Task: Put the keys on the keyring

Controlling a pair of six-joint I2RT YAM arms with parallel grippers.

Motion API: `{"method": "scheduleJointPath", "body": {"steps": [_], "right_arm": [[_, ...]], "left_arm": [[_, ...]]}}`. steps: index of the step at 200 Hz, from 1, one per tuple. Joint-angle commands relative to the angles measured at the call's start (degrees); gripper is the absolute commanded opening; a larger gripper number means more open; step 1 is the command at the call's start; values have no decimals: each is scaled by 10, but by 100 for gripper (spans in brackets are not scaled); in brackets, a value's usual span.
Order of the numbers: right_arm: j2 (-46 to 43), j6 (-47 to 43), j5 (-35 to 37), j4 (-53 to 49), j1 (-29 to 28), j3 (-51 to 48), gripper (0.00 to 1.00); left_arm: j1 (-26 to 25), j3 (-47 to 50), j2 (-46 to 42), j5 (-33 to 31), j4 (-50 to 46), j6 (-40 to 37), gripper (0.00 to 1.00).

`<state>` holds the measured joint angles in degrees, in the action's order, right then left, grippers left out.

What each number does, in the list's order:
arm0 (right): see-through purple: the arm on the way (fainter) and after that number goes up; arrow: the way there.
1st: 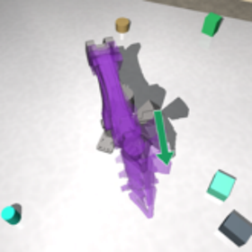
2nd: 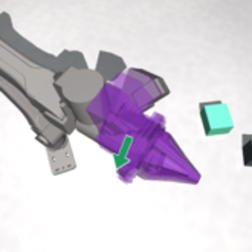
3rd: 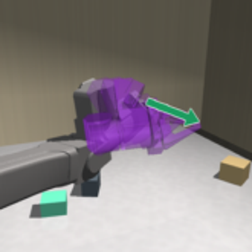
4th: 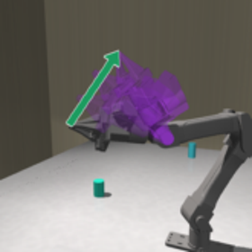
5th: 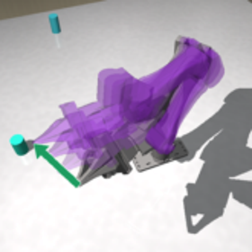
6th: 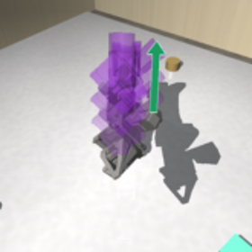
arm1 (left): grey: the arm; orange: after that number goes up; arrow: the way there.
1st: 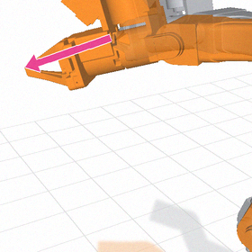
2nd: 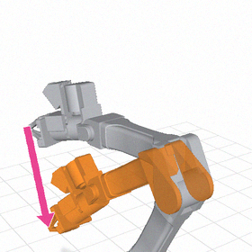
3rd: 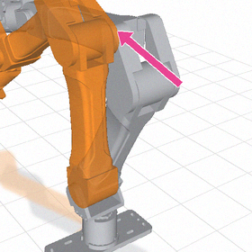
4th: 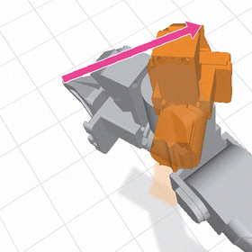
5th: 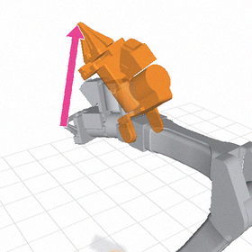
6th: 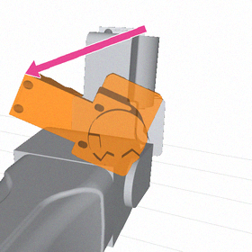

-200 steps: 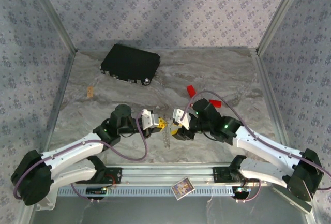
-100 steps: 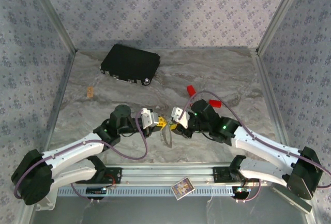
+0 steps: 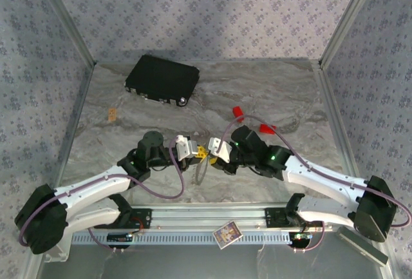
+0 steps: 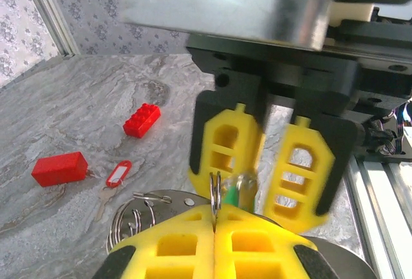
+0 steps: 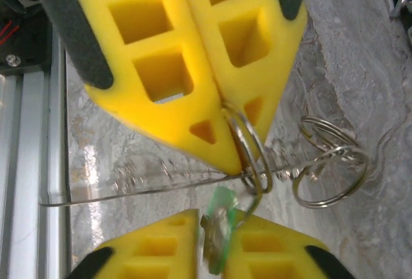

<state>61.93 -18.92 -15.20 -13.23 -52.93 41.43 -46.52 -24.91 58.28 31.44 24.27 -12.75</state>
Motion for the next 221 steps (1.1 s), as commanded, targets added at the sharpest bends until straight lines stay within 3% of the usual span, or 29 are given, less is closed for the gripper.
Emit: {"method": "scheduleJointPath", "body": {"steps": [1, 23, 70, 221], "right_arm": [[-31, -15, 19, -26, 1, 8, 30], [-67, -24, 12, -54, 19, 3, 34], [-105, -35, -51, -67, 43, 14, 33], [-48, -38, -96, 31, 48, 26, 20]], "left_arm": [[-4, -4, -8, 1, 37, 0, 0], [-4, -2, -10, 3, 31, -5, 0], [-4, 2, -6, 11, 31, -9, 0], [-5, -2, -5, 46, 24, -11, 0]]}}
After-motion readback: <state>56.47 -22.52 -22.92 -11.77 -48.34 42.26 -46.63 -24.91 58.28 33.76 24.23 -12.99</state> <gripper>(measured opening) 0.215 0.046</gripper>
